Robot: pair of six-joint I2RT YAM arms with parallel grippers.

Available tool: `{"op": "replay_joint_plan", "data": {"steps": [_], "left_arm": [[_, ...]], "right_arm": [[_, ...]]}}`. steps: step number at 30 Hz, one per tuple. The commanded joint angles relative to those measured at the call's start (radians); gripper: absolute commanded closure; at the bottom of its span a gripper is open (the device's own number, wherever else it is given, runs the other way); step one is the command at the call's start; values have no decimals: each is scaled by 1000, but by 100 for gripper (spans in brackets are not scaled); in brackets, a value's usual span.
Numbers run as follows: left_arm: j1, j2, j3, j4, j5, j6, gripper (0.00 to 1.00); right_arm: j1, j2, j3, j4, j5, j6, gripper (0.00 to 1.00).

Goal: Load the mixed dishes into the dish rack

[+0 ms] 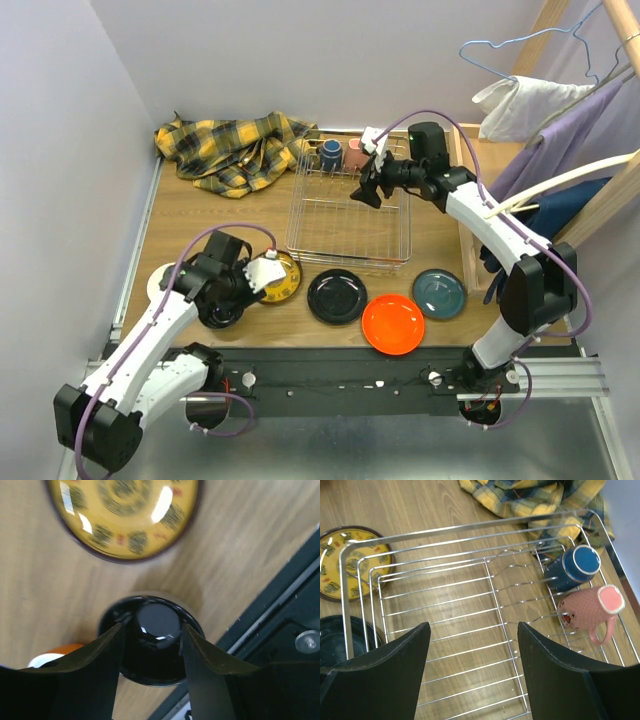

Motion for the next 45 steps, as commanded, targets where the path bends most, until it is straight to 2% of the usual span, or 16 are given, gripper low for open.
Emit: {"op": "replay_joint_plan", "data": {"steps": [1, 9, 13, 16, 19, 20, 21, 22, 27, 31, 34, 37, 38, 40, 41, 45], "left_arm": [[-46, -17, -71, -58, -45, 41, 44], [-120, 2, -116, -88, -48, 46, 45], [-120, 130, -108, -95, -59, 29, 50], [-120, 190, -93, -95, -38, 20, 62], [-120, 181, -79, -100, -29, 12, 76], [-121, 174, -70, -124, -29, 15, 90], [-121, 161, -56, -143, -26, 21, 97], [-121, 126, -15, -161, -19, 26, 100], [-118, 52, 227, -360, 1, 64, 100], [-120, 109, 488, -358, 34, 42, 100], [-120, 193, 593, -237, 115, -27, 100], [-120, 242, 573, -5, 264, -138, 100], [-120, 253, 556, 159, 301, -185, 100], [-120, 288, 492, 344, 365, -375, 100], [-120, 295, 466, 546, 387, -453, 100], [-118, 388, 383, 961, 481, -798, 100]], "right_arm": [[1, -13, -17, -27, 77, 11, 23], [1, -3, -13, -33, 106, 5, 23], [3, 11, 3, -39, 118, -1, 23], [3, 16, 9, -39, 125, -9, 23], [3, 17, 10, -38, 126, -12, 23], [4, 16, 10, -38, 129, -15, 23], [4, 14, 9, -39, 132, -18, 23], [4, 14, 9, -41, 132, -20, 23], [4, 27, 44, -75, 135, -27, 23], [4, 48, 79, -69, 181, 46, 23], [4, 53, 93, -38, 267, 158, 23], [4, 53, 102, -4, 417, 276, 22], [4, 51, 104, 7, 539, 349, 21], [3, 42, 99, 17, 673, 442, 17], [3, 36, 93, 14, 801, 494, 16], [1, 4, 102, -32, 925, 539, 10]]}}
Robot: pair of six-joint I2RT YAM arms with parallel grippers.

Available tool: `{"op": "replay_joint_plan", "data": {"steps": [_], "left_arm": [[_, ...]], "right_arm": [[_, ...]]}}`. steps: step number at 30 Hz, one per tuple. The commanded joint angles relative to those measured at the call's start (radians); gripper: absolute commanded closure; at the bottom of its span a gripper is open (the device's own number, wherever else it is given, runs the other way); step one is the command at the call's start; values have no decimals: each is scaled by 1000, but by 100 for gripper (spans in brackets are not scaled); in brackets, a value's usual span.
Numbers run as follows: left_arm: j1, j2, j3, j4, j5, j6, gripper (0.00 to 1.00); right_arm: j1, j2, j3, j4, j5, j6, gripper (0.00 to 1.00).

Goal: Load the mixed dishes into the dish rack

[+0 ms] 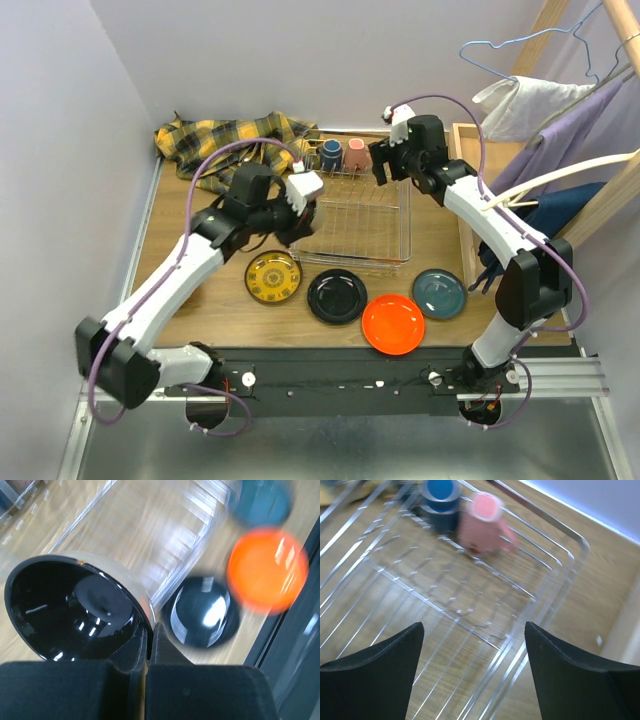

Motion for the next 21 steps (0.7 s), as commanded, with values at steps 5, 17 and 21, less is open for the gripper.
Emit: {"op": "replay_joint_plan", "data": {"steps": [5, 17, 21], "left_arm": [[3, 276, -119, 1221, 286, -994, 100], [-84, 591, 18, 1389, 213, -1244, 100], [-123, 627, 23, 1381, 228, -1249, 100]], "right_arm": [[-2, -78, 53, -53, 282, 126, 9], [-3, -183, -77, -10, 264, 21, 10], [-2, -209, -111, 8, 253, 9, 10]]}}
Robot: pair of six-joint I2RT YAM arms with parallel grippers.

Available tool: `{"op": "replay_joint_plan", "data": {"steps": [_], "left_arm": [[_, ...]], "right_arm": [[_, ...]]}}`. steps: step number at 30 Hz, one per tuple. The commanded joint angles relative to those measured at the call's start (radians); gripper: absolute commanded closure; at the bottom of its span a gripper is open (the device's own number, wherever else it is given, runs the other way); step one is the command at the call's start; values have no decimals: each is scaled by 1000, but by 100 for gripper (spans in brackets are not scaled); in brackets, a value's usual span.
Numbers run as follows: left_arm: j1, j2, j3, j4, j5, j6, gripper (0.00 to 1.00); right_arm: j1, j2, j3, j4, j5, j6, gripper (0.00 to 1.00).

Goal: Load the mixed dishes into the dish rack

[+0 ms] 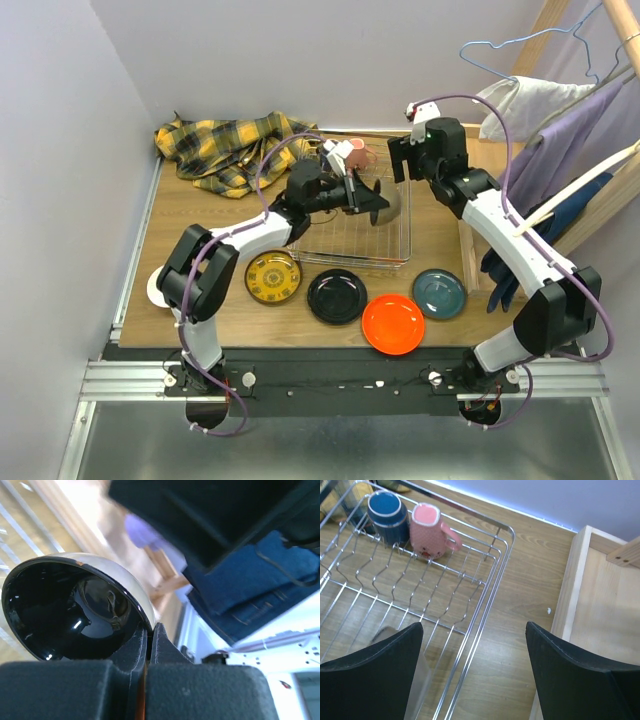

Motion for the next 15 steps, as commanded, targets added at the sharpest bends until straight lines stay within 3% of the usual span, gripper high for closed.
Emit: {"op": "replay_joint_plan", "data": {"steps": [1, 15], "left_arm": [[-56, 20, 43, 114, 18, -58, 100], [-73, 115, 26, 45, 1, -89, 100]], "right_arm": [[-1, -36, -49, 28, -2, -34, 10], [-1, -18, -56, 46, -49, -18, 10]]}}
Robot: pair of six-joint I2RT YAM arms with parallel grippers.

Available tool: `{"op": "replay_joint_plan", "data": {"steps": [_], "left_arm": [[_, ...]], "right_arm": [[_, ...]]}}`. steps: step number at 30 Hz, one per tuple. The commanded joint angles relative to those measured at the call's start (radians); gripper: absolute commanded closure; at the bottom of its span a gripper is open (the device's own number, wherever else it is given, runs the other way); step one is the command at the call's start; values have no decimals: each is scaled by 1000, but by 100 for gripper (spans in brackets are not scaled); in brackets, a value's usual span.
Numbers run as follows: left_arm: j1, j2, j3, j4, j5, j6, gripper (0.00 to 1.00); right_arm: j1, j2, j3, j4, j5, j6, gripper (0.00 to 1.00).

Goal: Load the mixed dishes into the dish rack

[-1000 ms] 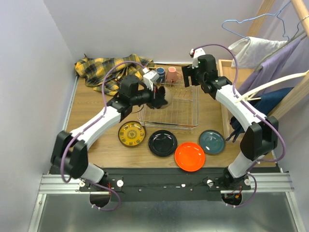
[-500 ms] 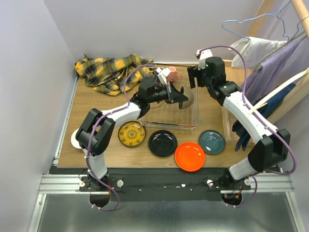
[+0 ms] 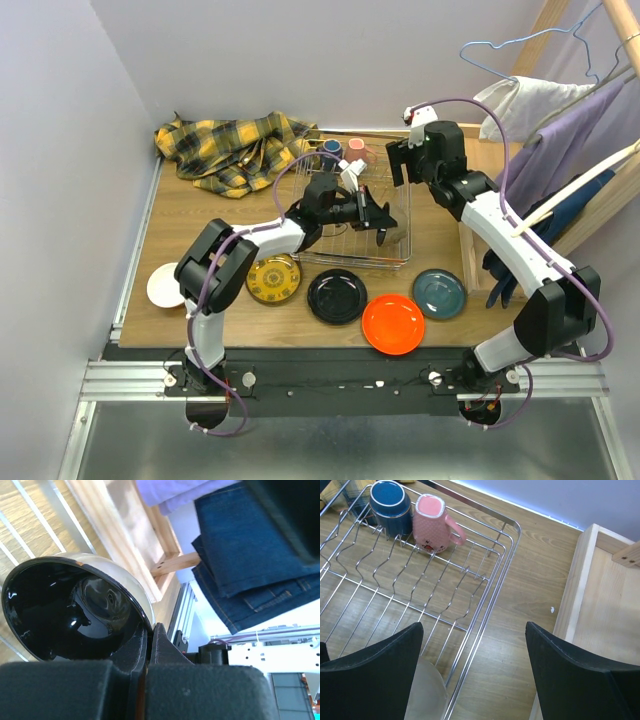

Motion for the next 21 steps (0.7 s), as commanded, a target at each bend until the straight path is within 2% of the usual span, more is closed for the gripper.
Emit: {"op": "replay_joint_plan", "data": {"steps": [1, 7, 13, 17, 21], "left_arm": [[4, 15, 22, 52, -3, -20, 100], [19, 53, 27, 51, -3, -25, 100], [79, 116, 56, 31, 80, 0, 100], [120, 115, 59, -24, 89, 44, 100], [148, 95, 64, -124, 112, 98, 94]], "right_arm": [[-1, -12, -22, 28, -34, 0, 10], [-3, -4, -33, 36, -40, 3, 11], [-3, 17, -17, 42, -54, 12, 11], [-1, 36, -13, 46, -61, 17, 11], [-3, 50, -13, 51, -74, 24, 11]]}}
